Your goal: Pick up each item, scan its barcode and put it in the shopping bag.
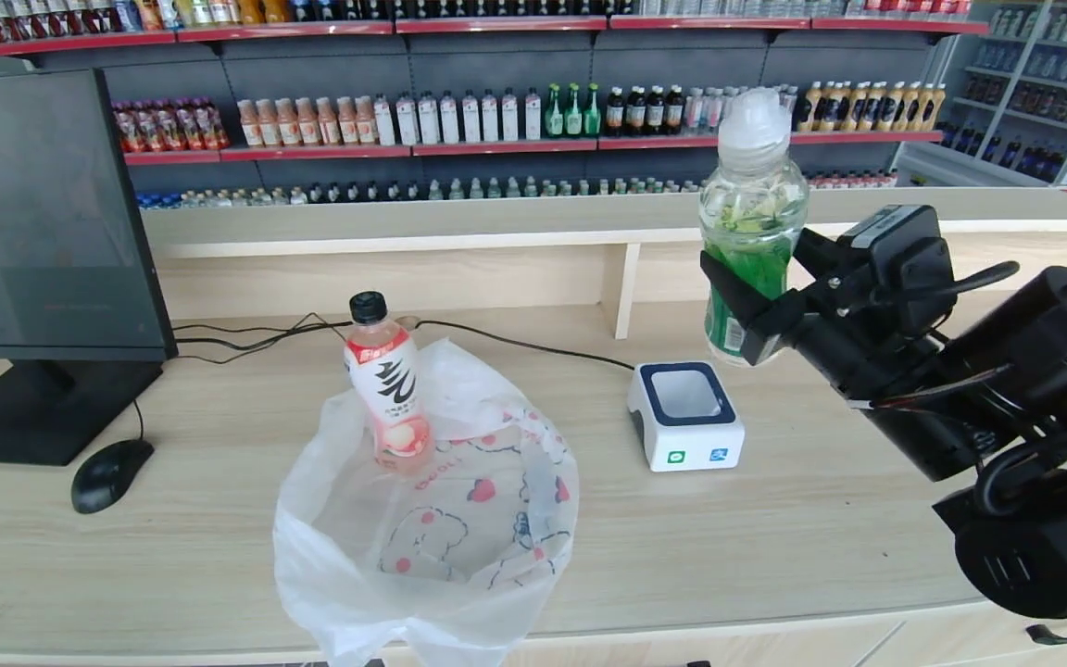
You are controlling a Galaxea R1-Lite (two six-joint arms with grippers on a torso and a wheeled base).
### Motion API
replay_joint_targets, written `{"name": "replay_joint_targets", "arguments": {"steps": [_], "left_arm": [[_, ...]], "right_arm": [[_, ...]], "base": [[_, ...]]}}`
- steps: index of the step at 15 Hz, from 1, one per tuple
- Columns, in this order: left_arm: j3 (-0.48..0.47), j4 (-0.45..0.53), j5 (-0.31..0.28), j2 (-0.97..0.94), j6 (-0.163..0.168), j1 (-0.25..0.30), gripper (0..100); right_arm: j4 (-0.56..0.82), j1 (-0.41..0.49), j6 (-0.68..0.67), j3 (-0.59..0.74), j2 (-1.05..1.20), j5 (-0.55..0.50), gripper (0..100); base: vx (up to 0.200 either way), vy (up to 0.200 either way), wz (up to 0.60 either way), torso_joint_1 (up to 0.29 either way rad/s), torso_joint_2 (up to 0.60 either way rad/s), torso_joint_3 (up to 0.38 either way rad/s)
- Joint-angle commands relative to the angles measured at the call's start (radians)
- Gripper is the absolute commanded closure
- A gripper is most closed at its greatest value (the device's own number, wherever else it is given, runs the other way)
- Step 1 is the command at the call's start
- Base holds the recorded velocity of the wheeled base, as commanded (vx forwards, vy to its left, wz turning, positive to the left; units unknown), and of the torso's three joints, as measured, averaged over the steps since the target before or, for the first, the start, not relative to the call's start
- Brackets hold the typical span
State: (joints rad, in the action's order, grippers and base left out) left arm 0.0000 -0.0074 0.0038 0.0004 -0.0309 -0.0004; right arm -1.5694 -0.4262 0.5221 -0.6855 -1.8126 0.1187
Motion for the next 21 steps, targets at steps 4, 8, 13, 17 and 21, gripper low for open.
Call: {"name": "replay_joint_targets", "arguments": {"steps": [4, 8, 13, 17, 21], "left_arm": [[0.0, -0.003, 0.001, 0.001, 0.006, 0.0, 0], [0.0, -0.005, 0.001, 0.001, 0.012, 0.0, 0], [0.0, -0.009, 0.001, 0.001, 0.011, 0.0, 0], [0.0, -0.009, 0.001, 0.001, 0.012, 0.0, 0], [0.0, -0.009, 0.001, 0.001, 0.023, 0.0, 0]], "right_arm": [[-0.001, -0.008, 0.216, -0.046, -0.019, 0.145, 100], [-0.001, -0.003, 0.354, -0.003, -0.082, 0.341, 100], [-0.001, 0.012, 0.394, -0.095, -0.209, 0.476, 100], [-0.001, 0.027, 0.409, -0.126, -0.249, 0.515, 100], [-0.001, 0.07, 0.414, -0.118, -0.257, 0.535, 100]], "base": [[0.0, 0.0, 0.0, 0.0, 0.0, 0.0], [0.0, 0.0, 0.0, 0.0, 0.0, 0.0], [0.0, 0.0, 0.0, 0.0, 0.0, 0.0], [0.0, 0.0, 0.0, 0.0, 0.0, 0.0], [0.0, 0.0, 0.0, 0.0, 0.0, 0.0]]}}
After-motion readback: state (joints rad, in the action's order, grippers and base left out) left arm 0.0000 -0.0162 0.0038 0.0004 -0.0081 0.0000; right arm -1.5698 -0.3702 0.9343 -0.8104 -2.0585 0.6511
